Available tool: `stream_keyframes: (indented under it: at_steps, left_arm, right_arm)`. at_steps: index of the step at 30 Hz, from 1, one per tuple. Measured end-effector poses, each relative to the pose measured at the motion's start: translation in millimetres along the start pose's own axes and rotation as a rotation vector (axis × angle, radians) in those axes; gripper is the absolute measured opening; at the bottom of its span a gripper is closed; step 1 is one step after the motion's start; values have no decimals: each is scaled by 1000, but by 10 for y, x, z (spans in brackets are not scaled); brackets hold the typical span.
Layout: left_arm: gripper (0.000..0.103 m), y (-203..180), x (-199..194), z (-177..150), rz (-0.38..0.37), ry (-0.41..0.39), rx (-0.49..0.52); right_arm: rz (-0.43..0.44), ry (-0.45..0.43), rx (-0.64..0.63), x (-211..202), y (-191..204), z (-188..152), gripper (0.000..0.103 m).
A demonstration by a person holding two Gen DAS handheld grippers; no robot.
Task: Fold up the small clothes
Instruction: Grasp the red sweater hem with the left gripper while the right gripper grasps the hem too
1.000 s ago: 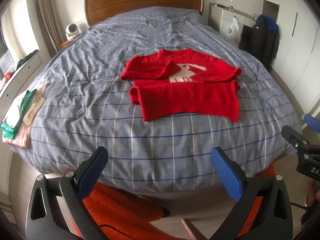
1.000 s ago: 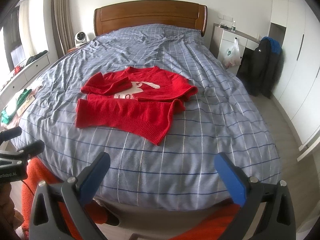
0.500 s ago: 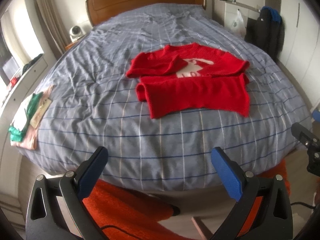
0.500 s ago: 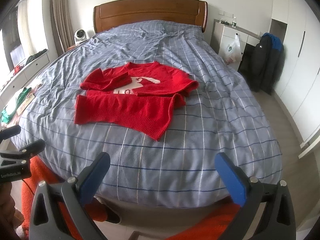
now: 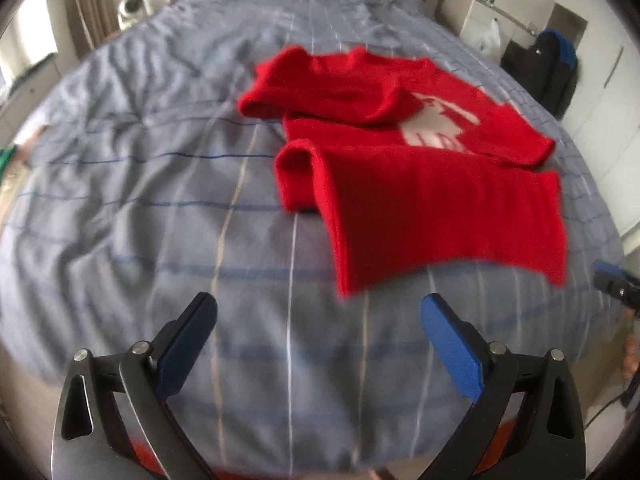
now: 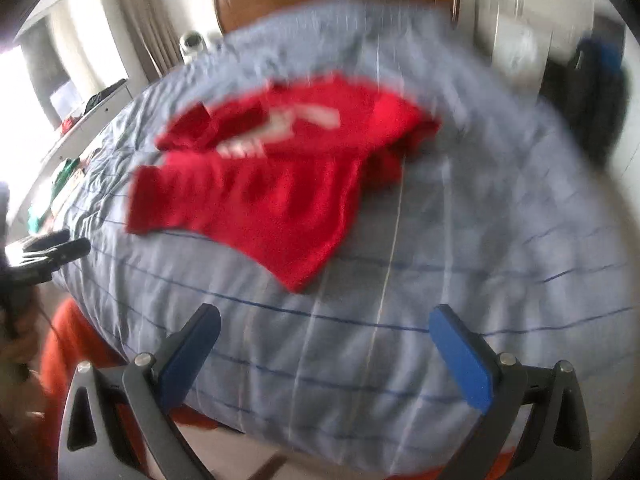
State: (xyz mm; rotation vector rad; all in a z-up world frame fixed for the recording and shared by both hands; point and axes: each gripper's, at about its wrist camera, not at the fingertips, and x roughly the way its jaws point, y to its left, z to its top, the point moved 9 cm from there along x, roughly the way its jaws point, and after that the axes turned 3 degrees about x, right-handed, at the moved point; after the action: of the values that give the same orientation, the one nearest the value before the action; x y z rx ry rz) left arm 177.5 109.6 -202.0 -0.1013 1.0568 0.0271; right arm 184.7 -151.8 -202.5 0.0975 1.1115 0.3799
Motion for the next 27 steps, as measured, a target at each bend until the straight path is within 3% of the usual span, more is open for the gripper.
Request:
stream_keyframes:
  at_steps: [1,3,5,6,7,8,9,10,16,21,27]
  left_arm:
    - [100,12,89,37,-11,7,-20]
    - [82,27,277,77,-60,26,-96]
    - [29,46,379,57,-90,56,-167]
    - [10,43,374,47,-122,52,-195]
    - [3,24,345,26,-160,54,-204]
    - [3,28,292,-6,-175,51,-210]
    - [2,55,175,-54,-174,32,-199]
    - [2,63,84,-103,-182,24,-182]
    - [2,74,-488,-710,-273,71,-97]
    - [1,-103,-569,-1172,-225,126,-41]
    - [1,-123,-549,-1249,-131,138,-10]
  right_arm:
    - [40,4,37,88,-24,65,97]
    - [116,26,95,337,-21,164,94]
    - [196,48,140,591,71,195,90]
    - [204,38,151,672,112,204,89]
    - [199,14,153,709,147,211,87]
    - [205,-7,148,698,192,218,71]
    - [227,-10,148,661,230,214,26]
    - [248,3,157,595,254,182,5]
    - [230,27,28,-82,325,-185,7]
    - [154,93,-13,-311,255,-673,6]
    - [106,132,18,-249,114,-843,6]
